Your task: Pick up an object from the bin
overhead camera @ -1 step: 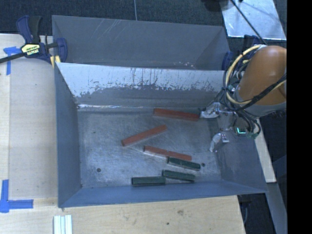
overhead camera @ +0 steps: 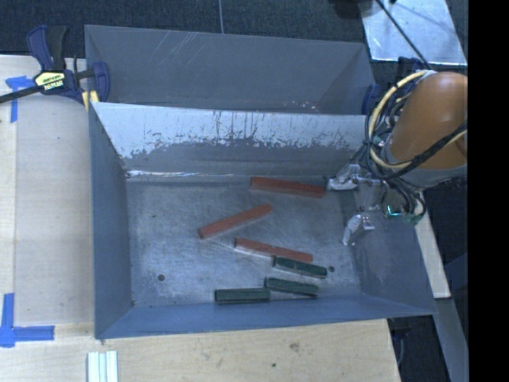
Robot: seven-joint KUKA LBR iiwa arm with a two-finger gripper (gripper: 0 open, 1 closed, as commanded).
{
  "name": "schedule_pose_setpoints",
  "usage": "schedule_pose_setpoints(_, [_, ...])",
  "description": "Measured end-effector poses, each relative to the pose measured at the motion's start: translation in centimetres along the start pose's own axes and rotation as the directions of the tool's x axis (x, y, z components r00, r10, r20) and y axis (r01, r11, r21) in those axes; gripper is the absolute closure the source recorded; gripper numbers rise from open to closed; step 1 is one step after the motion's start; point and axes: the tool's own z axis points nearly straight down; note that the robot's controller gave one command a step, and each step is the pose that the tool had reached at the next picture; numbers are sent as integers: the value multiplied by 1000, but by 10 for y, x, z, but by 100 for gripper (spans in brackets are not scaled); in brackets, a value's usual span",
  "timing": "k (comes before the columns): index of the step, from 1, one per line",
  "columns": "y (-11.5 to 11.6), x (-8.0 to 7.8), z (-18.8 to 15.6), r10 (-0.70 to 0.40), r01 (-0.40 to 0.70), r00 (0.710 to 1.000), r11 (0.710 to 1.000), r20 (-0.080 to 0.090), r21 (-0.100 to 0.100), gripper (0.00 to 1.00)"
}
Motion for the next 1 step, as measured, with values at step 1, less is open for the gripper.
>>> schedule_pose_setpoints(1, [11,22,16,-40,40,999,999,8,3,0])
